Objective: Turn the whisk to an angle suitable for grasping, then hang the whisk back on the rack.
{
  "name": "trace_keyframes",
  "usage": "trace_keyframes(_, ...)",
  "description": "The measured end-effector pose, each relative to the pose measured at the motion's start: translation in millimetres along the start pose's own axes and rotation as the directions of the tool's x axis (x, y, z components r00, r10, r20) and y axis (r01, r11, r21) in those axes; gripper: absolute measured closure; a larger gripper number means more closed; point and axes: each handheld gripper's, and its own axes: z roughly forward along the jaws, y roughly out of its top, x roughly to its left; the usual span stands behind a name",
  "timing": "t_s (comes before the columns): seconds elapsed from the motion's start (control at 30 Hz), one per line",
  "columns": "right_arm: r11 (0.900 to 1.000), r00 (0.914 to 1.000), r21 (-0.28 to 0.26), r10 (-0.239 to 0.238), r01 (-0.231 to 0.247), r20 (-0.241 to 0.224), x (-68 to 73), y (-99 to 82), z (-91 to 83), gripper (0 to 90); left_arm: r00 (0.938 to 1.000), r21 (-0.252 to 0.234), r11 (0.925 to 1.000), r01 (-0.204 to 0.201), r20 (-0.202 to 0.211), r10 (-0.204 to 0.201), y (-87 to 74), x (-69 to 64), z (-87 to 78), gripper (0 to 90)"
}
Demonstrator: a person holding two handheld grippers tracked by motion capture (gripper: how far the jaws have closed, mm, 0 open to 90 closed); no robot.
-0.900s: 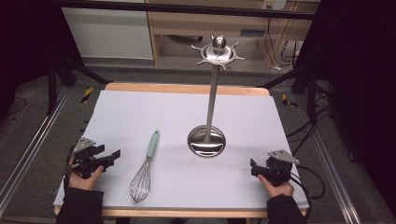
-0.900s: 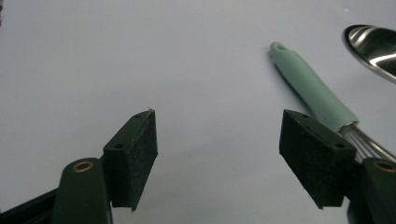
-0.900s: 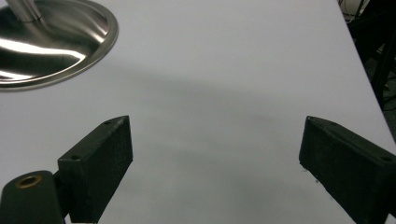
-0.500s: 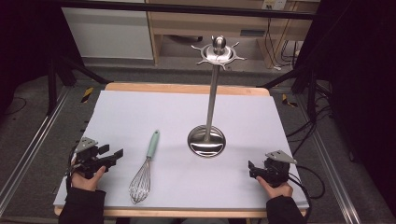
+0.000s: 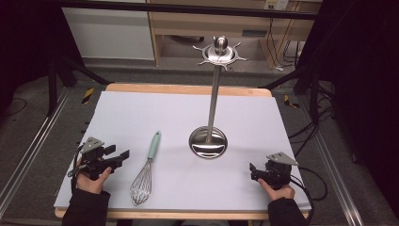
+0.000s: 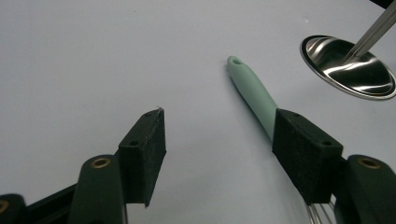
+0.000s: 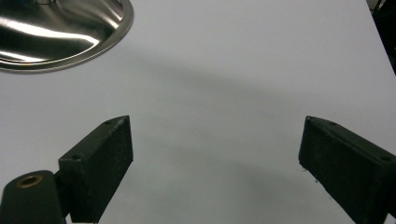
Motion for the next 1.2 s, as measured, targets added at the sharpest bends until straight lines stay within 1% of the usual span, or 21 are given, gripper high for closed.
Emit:
trace_keyframes(0.03, 1.0, 1.0, 0.0, 0.001, -0.001, -0.002, -0.1, 0.1, -0.3, 10.4, 1.0, 0.005, 1.0, 0.002, 0.009, -0.002, 1.9, -2.8, 0.9, 34.1)
trace_keyframes(0.07, 1.0, 1.0, 0.0, 0.001, -0.001, -0.002, -0.1, 0.1, -0.3, 10.4, 1.0, 0.005, 1.0, 0.002, 0.009, -0.002, 1.9, -2.8, 0.9, 33.8)
trace_keyframes(0.1, 1.0, 1.0, -0.002, -0.002, 0.002, -0.002, -0.3, 0.1, -0.6, 10.4, 0.9997, 0.008, 1.0, -0.003, 0.024, 0.003, 4.1, -5.7, 1.3, 33.5)
trace_keyframes(0.17, 1.0, 1.0, -0.005, 0.002, -0.002, -0.004, 0.0, 0.2, -0.6, 10.4, 0.9993, 0.002, 1.0, 0.0, 0.037, 0.0, 6.4, -8.7, 1.4, 32.8)
trace_keyframes(0.27, 1.0, 1.0, -0.001, 0.003, -0.003, -0.001, -0.2, 0.3, -0.3, 10.4, 0.999, 0.002, 1.0, -0.001, 0.045, 0.001, 8.8, -11.8, 1.3, 32.3)
trace_keyframes(0.3, 1.0, 1.0, -0.001, 0.003, -0.003, -0.001, -0.2, 0.4, -0.3, 10.4, 0.9988, 0.004, 0.9999, -0.014, 0.047, 0.014, 11.1, -14.5, 0.7, 32.2)
trace_keyframes(0.37, 1.0, 1.0, -0.002, 0.003, -0.003, -0.001, -0.3, 0.4, -0.5, 10.4, 0.9988, 0.009, 0.9996, -0.026, 0.043, 0.025, 13.9, -16.9, 0.7, 31.5)
trace_keyframes(0.53, 1.0, 1.0, -0.004, 0.0, 0.0, 0.002, -0.9, 0.6, -0.9, 10.4, 0.9986, 0.015, 0.9995, -0.029, 0.045, 0.028, 20.8, -21.9, 1.9, 30.8)
trace_keyframes(0.57, 1.0, 1.0, -0.006, 0.006, -0.006, 0.002, -0.8, 0.6, -1.0, 10.4, 0.9983, 0.02, 0.999, -0.039, 0.044, 0.038, 21.7, -22.6, 2.1, 30.7)
trace_keyframes(0.63, 1.0, 1.0, -0.002, 0.003, -0.003, 0.0, -0.6, 0.5, -0.8, 10.3, 0.9981, 0.026, 0.9986, -0.046, 0.042, 0.045, 23.3, -24.7, 3.0, 30.4)
trace_keyframes(0.8, 1.0, 1.0, -0.004, 0.008, -0.008, 0.001, -0.5, 0.7, -0.7, 10.3, 0.9977, 0.027, 0.9984, -0.05, 0.047, 0.049, 28.6, -27.1, 6.1, 29.9)
trace_keyframes(0.83, 1.0, 1.0, -0.004, 0.004, -0.004, 0.004, -1.0, 0.7, -0.5, 10.3, 0.9976, 0.028, 0.998, -0.056, 0.042, 0.055, 32.1, -28.4, 8.9, 29.3)
trace_keyframes(0.93, 1.0, 1.0, -0.004, 0.005, -0.005, 0.004, -0.9, 0.8, -0.7, 10.3, 0.9974, 0.031, 0.9978, -0.059, 0.043, 0.058, 36.2, -31.2, 12.5, 29.0)
trace_keyframes(1.1, 1.0, 1.0, -0.005, 0.003, -0.003, 0.003, -0.9, 0.7, -1.3, 10.4, 0.9965, 0.041, 0.996, -0.079, 0.03, 0.078, 42.1, -37.4, 18.5, 29.1)
trace_keyframes(1.2, 1.0, 1.0, -0.005, 0.001, -0.001, 0.003, -0.8, 0.6, -1.5, 10.3, 0.9968, 0.048, 0.9959, -0.077, 0.023, 0.076, 45.0, -38.9, 22.1, 29.2)
